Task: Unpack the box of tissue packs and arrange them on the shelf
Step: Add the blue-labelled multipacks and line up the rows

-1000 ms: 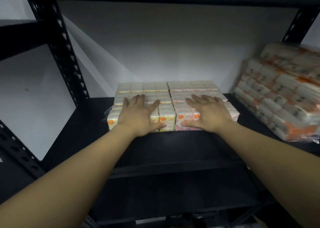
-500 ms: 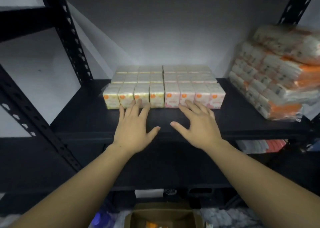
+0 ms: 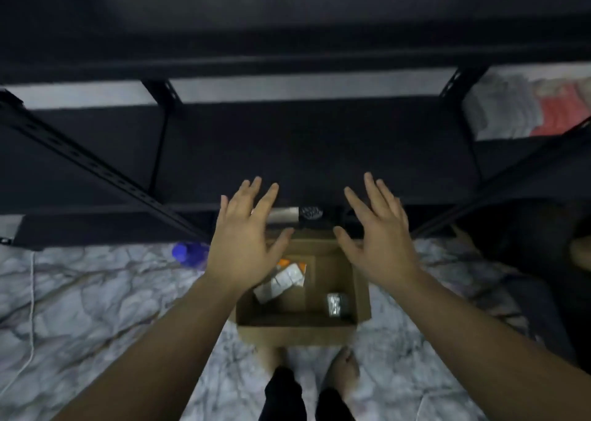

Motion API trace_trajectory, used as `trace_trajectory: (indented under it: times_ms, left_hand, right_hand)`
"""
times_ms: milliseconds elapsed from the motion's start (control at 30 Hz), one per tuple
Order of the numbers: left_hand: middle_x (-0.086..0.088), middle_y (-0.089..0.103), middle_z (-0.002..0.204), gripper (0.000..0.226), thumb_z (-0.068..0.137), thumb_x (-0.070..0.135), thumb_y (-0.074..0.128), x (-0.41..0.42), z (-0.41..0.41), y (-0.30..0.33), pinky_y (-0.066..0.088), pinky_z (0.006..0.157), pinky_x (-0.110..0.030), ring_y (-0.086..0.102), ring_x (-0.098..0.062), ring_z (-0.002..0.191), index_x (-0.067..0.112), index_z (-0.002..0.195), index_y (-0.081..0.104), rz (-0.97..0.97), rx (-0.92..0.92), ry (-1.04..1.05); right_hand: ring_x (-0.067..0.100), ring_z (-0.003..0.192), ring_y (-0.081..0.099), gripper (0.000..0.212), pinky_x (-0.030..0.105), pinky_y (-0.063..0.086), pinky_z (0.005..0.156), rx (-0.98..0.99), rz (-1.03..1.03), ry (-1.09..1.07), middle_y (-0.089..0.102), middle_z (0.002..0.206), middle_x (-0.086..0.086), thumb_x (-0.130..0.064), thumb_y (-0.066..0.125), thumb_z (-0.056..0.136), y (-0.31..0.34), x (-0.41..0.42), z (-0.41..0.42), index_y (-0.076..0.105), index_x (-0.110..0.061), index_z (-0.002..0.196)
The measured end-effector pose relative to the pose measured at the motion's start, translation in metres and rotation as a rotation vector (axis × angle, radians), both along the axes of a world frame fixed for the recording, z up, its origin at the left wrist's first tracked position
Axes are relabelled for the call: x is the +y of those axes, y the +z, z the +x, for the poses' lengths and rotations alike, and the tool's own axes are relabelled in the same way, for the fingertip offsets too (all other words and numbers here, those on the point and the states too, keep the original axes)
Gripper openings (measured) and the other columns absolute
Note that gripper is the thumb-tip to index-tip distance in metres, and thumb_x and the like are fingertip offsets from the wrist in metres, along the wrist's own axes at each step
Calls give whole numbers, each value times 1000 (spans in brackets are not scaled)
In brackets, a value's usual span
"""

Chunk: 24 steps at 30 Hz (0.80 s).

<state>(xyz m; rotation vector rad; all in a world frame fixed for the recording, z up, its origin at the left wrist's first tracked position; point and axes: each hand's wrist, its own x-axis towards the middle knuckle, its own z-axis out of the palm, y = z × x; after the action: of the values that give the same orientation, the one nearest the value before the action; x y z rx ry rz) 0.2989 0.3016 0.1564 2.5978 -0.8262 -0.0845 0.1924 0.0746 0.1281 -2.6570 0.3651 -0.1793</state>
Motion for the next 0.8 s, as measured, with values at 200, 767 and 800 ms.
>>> trace_trajectory:
  times_ms: [200, 767, 800]
  left_hand:
    - [-16, 52, 152, 72, 90, 57, 51, 18, -8, -146, 38, 116, -58, 45, -38, 141, 13, 147, 54, 61, 182, -3]
    - [-8, 49, 149, 85, 87, 53, 73, 19, -19, -528, 46, 107, -50, 48, -32, 133, 21, 158, 37, 246, 520, -42]
    - [-8, 47, 151, 87, 87, 56, 73, 18, -16, -546, 45, 108, -50, 47, -32, 136, 22, 159, 35, 262, 536, -37]
  right_hand:
    - [31, 154, 26, 69, 56, 32, 120, 201, 84, -90, 31, 167, 10, -51, 58, 93, -136, 11, -22, 46, -20, 154]
    - [31, 147, 33, 49, 42, 29, 119, 732, 243, -178, 50, 149, 7, -43, 66, 98, -432, 52, -54, 61, -16, 139]
    - [32, 145, 35, 47, 42, 31, 117, 739, 238, -162, 53, 146, 6, -41, 66, 99, -445, 53, -56, 61, -18, 139]
